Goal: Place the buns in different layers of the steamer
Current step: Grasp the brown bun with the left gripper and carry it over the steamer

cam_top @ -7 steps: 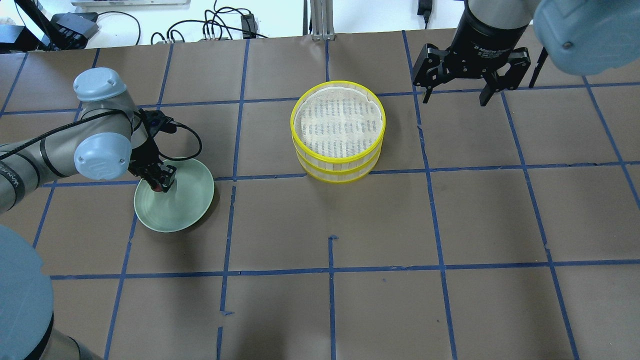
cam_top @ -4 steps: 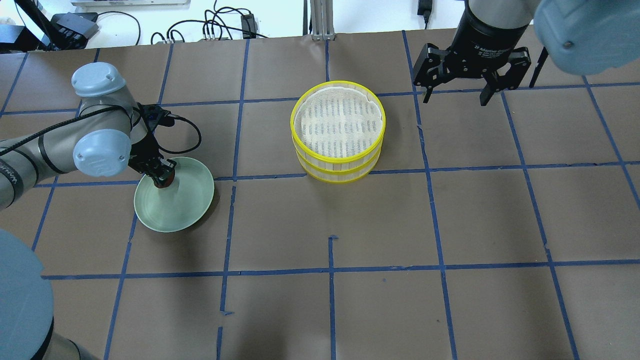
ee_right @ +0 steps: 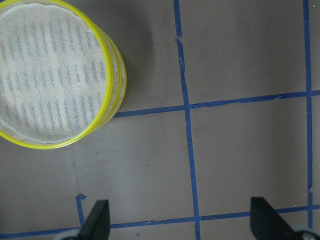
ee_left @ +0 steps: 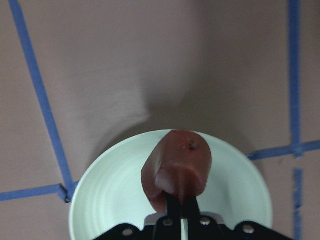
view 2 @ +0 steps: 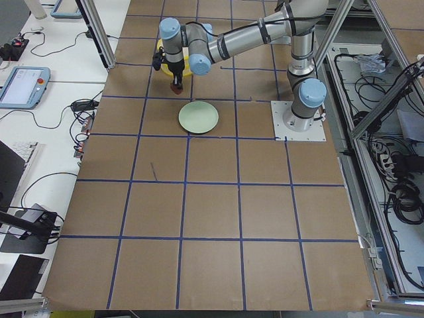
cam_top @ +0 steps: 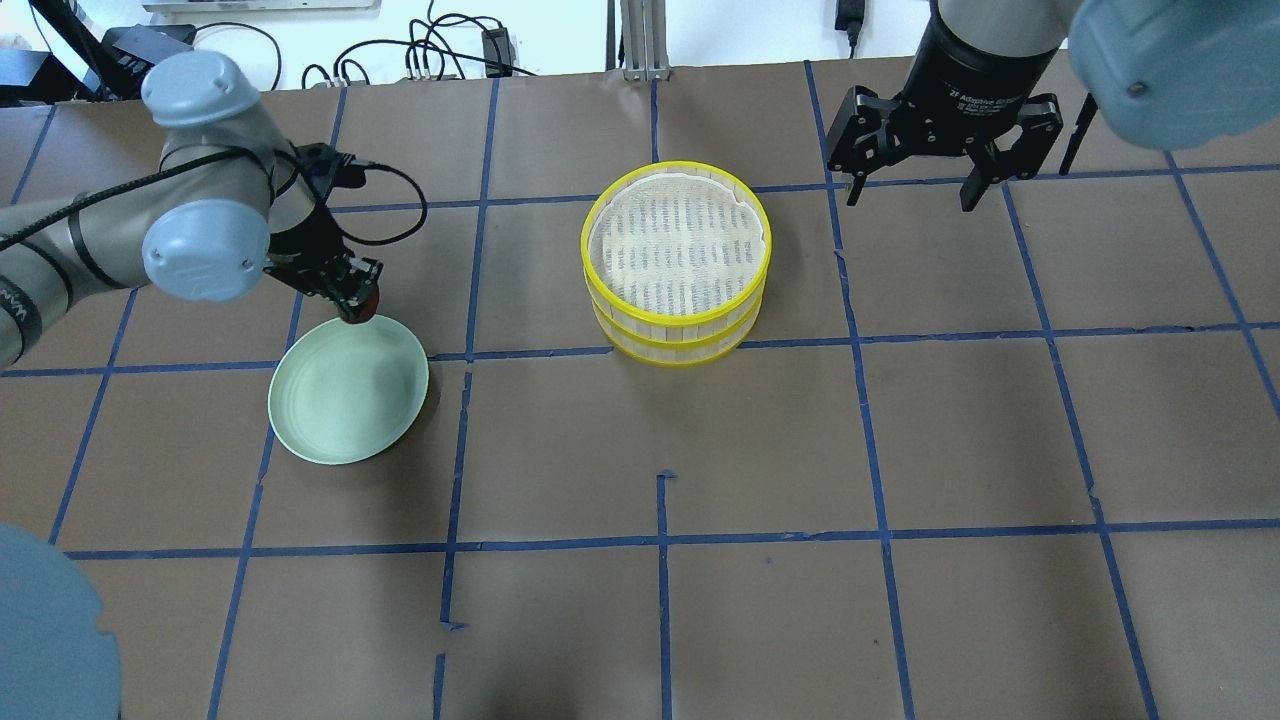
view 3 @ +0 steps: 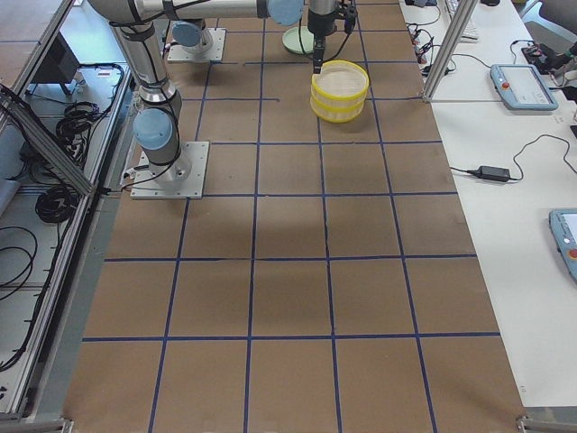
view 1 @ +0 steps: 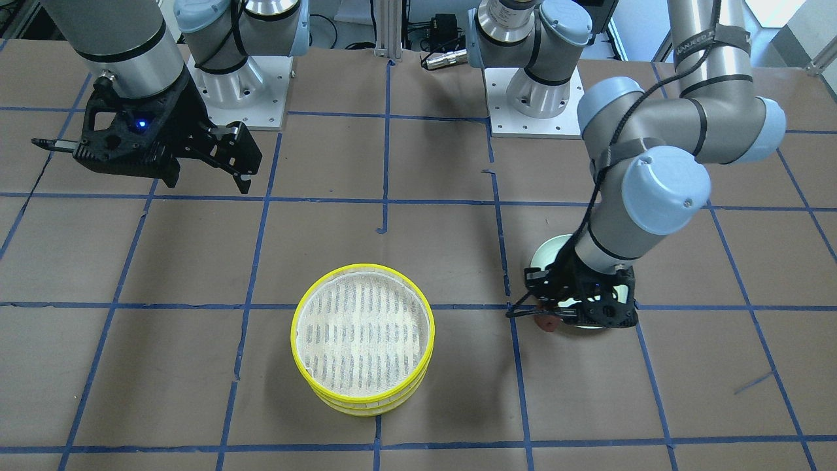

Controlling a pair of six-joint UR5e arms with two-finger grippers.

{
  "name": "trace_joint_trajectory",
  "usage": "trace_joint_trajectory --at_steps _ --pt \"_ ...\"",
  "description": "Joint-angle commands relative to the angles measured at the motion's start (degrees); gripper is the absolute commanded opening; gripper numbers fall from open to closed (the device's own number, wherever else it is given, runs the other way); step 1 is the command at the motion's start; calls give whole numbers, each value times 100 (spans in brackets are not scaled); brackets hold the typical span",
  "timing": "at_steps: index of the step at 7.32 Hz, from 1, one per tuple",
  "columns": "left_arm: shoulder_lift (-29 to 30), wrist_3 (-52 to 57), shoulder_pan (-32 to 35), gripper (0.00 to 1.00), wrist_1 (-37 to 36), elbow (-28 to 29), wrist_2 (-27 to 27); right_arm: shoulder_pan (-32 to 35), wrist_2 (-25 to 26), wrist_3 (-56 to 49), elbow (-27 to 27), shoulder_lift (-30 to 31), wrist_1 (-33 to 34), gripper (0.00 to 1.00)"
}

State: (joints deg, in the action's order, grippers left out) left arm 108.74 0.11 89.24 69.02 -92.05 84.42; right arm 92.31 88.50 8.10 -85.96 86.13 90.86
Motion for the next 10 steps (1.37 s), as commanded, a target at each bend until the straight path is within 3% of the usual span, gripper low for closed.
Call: trace_joint_trajectory --at_steps 1,3,4,5,6,7,10 --pt "33 -1876 802 2 -333 398 -1533 -2 9 8 0 1 2 100" --pt "173 -2197 1050 2 -433 390 -2005 -2 9 8 0 1 -7 100" --pt "470 -2251 1069 5 -738 381 -2617 -19 9 -10 0 1 -7 100" --pt "621 -2304 1095 34 -1280 294 -2606 -11 18 -10 0 1 -24 100" --pt "613 -2322 1104 65 -1355 293 -2554 -20 18 -19 0 1 2 100" --pt "605 -2331 1113 85 -1391 285 -2449 -28 18 -19 9 9 2 100" --pt "403 -2296 1113 92 -1374 354 -2395 -37 9 -28 35 9 2 100"
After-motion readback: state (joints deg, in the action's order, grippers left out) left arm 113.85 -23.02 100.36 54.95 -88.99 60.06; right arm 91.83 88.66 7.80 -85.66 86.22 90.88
